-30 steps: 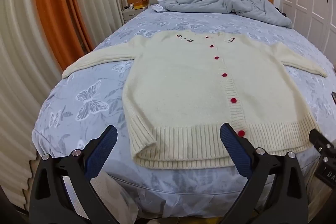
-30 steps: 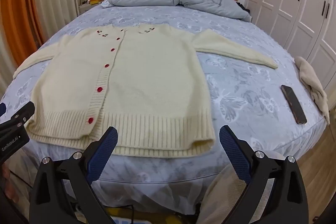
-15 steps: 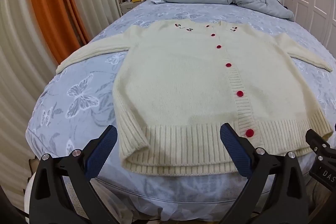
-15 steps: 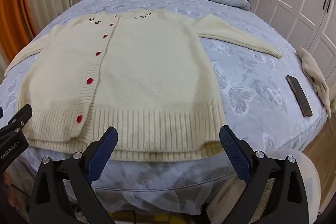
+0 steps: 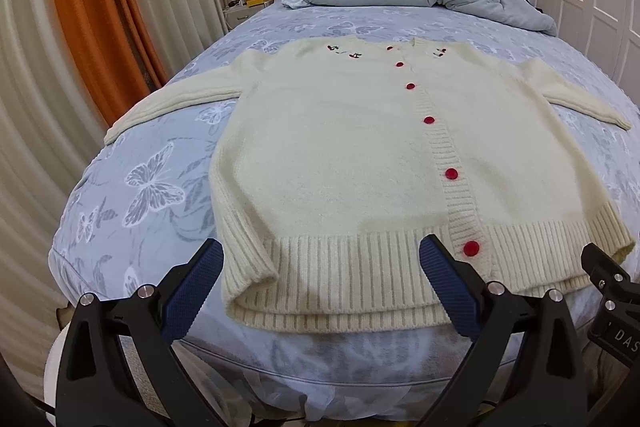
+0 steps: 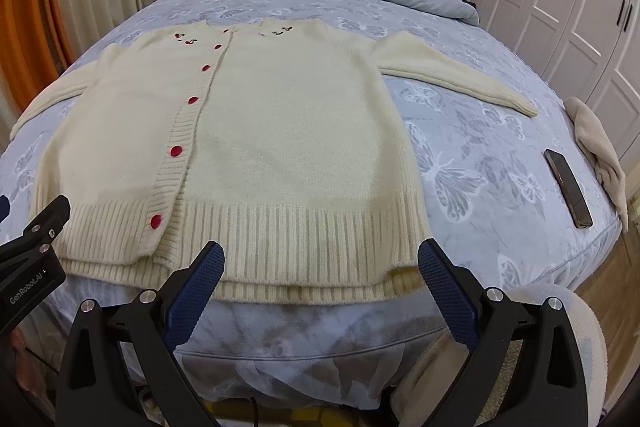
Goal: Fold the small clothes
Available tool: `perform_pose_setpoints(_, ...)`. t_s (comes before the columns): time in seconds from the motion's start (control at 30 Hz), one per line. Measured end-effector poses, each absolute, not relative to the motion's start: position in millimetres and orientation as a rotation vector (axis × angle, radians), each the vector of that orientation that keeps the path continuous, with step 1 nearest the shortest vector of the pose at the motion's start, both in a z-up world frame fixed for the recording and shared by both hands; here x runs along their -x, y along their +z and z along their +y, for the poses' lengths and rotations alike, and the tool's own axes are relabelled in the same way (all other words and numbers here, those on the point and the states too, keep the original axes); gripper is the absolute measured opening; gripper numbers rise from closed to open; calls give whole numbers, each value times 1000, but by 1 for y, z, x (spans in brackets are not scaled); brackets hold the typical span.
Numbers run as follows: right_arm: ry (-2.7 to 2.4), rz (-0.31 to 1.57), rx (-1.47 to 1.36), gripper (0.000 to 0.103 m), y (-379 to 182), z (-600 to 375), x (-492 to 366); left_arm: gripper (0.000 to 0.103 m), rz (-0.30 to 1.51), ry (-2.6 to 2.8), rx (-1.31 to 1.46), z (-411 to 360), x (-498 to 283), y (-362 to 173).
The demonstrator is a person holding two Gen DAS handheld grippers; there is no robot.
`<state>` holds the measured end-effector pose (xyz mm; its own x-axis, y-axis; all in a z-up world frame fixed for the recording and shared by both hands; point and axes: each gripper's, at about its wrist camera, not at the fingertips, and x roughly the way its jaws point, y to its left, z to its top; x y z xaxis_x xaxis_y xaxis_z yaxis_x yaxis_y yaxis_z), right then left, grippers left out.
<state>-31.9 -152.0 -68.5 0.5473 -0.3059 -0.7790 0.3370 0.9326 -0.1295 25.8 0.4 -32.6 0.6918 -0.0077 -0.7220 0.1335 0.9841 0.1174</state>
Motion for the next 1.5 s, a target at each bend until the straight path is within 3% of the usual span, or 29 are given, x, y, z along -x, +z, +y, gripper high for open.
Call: perform_pose_setpoints(1.5, -383, 913, -33, 96, -67, -150, 34, 96, 806, -82, -173, -4, -24, -36)
